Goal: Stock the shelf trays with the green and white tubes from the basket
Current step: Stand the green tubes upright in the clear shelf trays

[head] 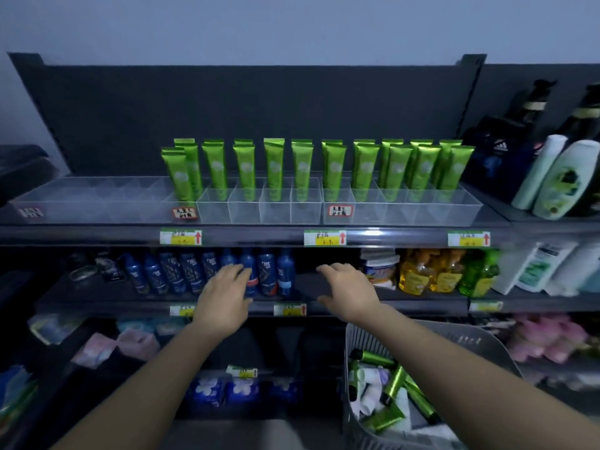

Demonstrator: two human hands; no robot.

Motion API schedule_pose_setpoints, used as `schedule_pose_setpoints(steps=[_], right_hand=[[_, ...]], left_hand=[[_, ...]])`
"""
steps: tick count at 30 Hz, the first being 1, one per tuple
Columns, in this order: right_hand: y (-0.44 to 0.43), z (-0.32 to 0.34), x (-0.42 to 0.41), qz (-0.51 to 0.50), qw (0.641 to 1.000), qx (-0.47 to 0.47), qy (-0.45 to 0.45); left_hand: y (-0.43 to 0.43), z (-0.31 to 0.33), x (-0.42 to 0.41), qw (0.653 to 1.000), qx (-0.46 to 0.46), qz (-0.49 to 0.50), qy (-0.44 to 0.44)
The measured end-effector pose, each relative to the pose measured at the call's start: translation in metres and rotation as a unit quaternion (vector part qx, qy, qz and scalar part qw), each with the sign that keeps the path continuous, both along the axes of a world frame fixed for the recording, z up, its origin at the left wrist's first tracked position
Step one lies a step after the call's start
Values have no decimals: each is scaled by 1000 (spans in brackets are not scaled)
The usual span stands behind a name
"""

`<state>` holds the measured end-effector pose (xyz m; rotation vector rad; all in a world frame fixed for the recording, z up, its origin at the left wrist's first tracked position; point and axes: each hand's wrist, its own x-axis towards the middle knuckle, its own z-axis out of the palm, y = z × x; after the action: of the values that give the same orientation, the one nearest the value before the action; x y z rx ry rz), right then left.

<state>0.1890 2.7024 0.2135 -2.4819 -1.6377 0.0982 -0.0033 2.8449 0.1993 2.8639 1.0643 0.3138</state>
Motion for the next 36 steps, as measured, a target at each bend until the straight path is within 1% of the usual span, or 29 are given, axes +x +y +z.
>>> schedule_pose_setpoints(steps=[4,10,14,21,23,27,31,34,36], right_hand=[[-38,-25,7,-52,998,-41,13],[-99,-61,15,-119,987,-100,36],[-140,-82,23,-163,976,-138,42],[-188,-120,60,-202,959,-184,77],[-197,-132,76,-203,954,-202,88],[-214,-156,111,-200,948,-227,102],[-223,-198,158,-198,930,-267,157],[-220,-206,163,-199,931,-263,157],[-217,-212,165,-198,932,-258,158]], left_hand=[[-29,-27,15,998,-17,-43,41],[-77,-63,36,991,-21,-120,56],[-107,-80,58,982,-31,-167,80],[-152,-114,110,963,-28,-246,105],[-160,-126,130,963,-32,-239,120],[-181,-158,164,954,-79,-248,147],[-200,-202,207,946,-110,-227,204],[-201,-216,211,944,-98,-215,231],[-201,-222,216,939,-106,-211,251]])
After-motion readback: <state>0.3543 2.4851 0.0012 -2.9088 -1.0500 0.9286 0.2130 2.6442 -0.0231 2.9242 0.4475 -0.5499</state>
